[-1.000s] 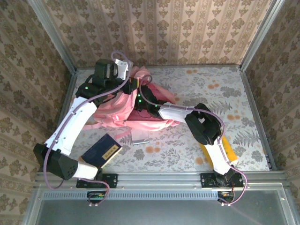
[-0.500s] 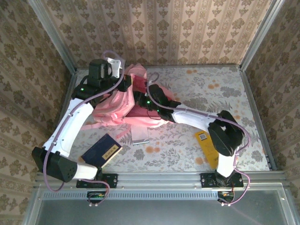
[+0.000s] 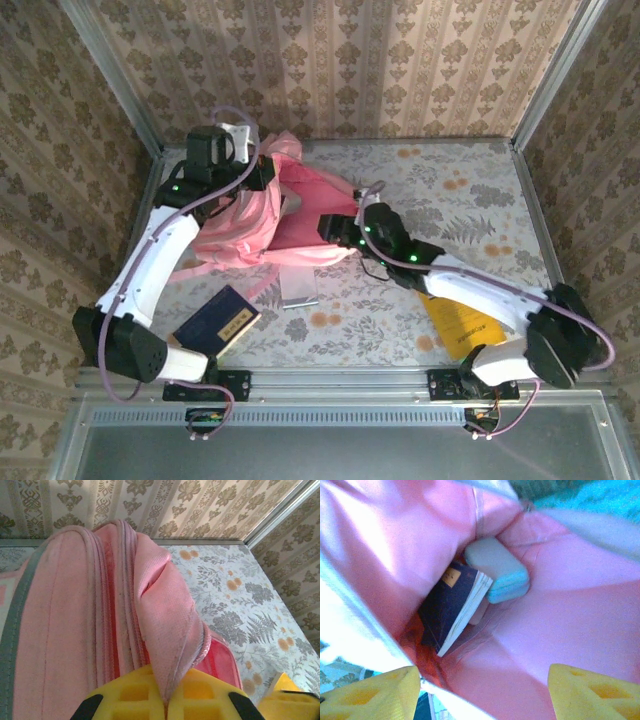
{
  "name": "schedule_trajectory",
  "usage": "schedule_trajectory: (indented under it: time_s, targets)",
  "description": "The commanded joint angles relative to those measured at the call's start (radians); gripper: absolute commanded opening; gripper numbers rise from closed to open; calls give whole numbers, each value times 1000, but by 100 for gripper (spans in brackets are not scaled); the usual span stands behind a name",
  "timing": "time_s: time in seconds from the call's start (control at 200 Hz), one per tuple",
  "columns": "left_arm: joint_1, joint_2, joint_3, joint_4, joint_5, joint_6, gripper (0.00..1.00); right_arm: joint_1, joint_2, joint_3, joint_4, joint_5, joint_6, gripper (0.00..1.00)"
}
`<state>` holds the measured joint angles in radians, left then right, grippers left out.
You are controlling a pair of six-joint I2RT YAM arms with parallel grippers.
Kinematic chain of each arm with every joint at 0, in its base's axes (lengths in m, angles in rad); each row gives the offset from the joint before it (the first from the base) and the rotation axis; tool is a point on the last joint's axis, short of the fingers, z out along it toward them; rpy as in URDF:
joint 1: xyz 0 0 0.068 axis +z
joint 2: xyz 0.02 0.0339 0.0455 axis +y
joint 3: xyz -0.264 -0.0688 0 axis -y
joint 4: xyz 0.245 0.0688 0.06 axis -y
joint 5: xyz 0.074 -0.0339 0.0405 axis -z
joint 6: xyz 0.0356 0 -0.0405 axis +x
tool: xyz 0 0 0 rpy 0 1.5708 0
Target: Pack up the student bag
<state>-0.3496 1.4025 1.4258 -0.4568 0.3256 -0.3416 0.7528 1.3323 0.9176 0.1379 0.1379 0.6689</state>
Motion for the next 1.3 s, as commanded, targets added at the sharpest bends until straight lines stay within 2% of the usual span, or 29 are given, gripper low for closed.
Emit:
schedule_trajectory:
  time_s: [0.0,0.095,0.19,0.305,0.41,0.445,0.54,0.67,0.71,0.84,0.995,1.175,1.295]
  targets:
    - [21,42,-1,56,-25,-14,0,-9,-86,-50,-88,73,-134,70]
    - [21,68,5,59,-16,-26,0,-27,-153,-81,-223,142,-127,69]
    - [29,93,9,71,18,-69,0,-82,-213,-106,-435,253,-18,63]
    - [38,125,-5,90,75,-121,0,-235,-284,-189,-561,191,115,57]
    - [39,140,-39,104,72,-128,0,-387,-328,-269,-627,130,200,57]
    - [40,145,-47,113,81,-133,0,-417,-330,-283,-651,132,215,58]
    - [40,157,-56,131,108,-152,0,-466,-307,-298,-777,232,318,59]
    - [37,190,-54,127,136,-162,0,-494,-187,-265,-914,330,408,59]
    - [34,202,-54,121,136,-168,1,-510,-156,-274,-892,299,396,59]
    - [18,247,-53,120,157,-181,5,-578,-101,-368,-684,49,324,57]
    - [2,281,-51,120,177,-190,10,-574,-84,-363,-625,-14,267,56]
    - [-11,302,-47,117,192,-201,39,-567,-10,-358,-489,-251,236,55]
    - [-12,293,-36,91,163,-187,52,-511,17,-373,-372,-342,316,54]
